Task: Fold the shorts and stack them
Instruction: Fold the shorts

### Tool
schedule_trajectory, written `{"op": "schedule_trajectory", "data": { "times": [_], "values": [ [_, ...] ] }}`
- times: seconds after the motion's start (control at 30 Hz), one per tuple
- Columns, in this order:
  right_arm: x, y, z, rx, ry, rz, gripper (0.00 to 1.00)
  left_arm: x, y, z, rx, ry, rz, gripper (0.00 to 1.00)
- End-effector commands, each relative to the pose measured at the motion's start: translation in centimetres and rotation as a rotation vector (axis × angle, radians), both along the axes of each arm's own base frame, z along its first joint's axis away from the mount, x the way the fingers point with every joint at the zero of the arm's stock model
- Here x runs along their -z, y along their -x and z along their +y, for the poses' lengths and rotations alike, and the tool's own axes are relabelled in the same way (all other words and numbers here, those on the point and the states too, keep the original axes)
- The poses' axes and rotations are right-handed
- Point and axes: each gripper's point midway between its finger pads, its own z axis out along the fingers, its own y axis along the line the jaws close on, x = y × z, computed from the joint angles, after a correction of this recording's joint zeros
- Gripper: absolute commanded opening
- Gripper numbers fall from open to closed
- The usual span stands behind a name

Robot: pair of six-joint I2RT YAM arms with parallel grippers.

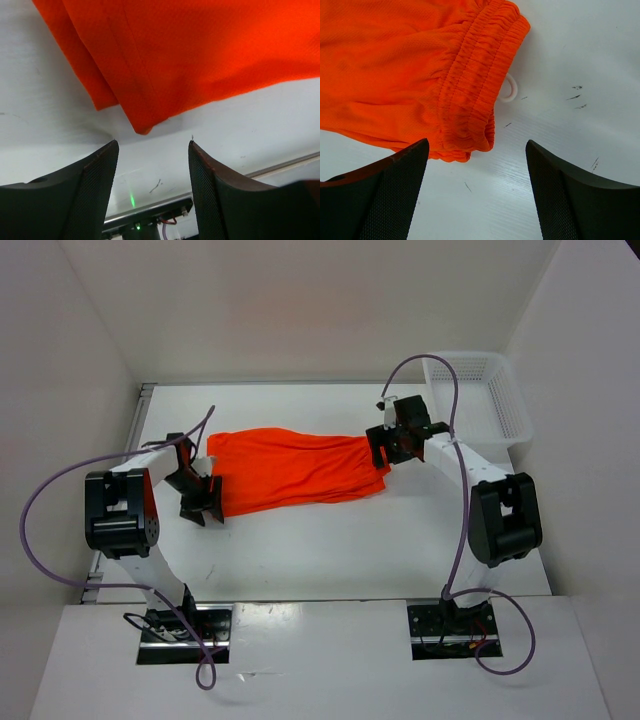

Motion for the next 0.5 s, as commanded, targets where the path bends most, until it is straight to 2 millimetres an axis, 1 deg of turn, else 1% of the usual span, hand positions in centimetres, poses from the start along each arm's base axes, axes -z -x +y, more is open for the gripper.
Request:
{"op": "schedule_trajectory", "data": {
  "times": [0.0,0.07,0.13,0.17,0.2,0.23,0.27,0.33,0.37,0.4,0.43,0.47],
  "values": [
    [-0.2,-1.0,0.1,0.02,-0.019,-0.046,0.83,0.0,-2.1,0.5,-0.006,-0.008,-0.093,0.65],
    [0.0,-1.2,-0.5,0.043,0.007,-0.056,0.82,-0.3,-3.0,0.3,-0.005,0.004,-0.139,0.65],
    [0.0,-1.6,-0.6,0.041,0.017,-0.077,0.81,-0.6,-3.6,0.2,-0.004,0.009,-0.172,0.64],
    [0.0,-1.6,-0.6,0.04,0.017,-0.077,0.81,-1.1,-4.0,-0.2,-0.002,0.035,-0.197,0.61],
    [0.0,-1.6,-0.6,0.04,0.017,-0.077,0.81,-1.2,-4.0,-0.7,0.008,0.048,-0.199,0.53],
    [0.4,-1.6,-0.6,0.04,0.02,-0.069,0.81,-1.2,-4.0,-0.7,0.008,0.048,-0.199,0.48],
    [0.4,-1.5,-0.4,0.033,0.011,-0.066,0.81,-1.2,-3.9,-1.1,0.02,0.05,-0.198,0.44],
    [0.3,-1.7,-0.4,0.033,0.008,-0.075,0.81,-0.3,-3.5,-1.0,0.018,0.046,-0.156,0.37],
    [0.3,-1.7,-0.4,0.033,0.008,-0.075,0.81,-0.3,-3.2,-1.0,0.018,0.047,-0.146,0.32],
    [0.6,-1.7,-0.4,0.025,0.016,-0.068,0.81,-0.2,-3.5,-1.0,0.018,0.047,-0.144,0.3],
    [0.6,-1.7,-0.4,0.025,0.016,-0.068,0.81,-0.2,-3.2,-1.0,0.018,0.048,-0.134,0.28],
    [0.7,-1.7,-0.6,0.031,0.023,-0.07,0.81,0.1,-3.1,-1.0,0.017,0.049,-0.124,0.24]
  ]
}}
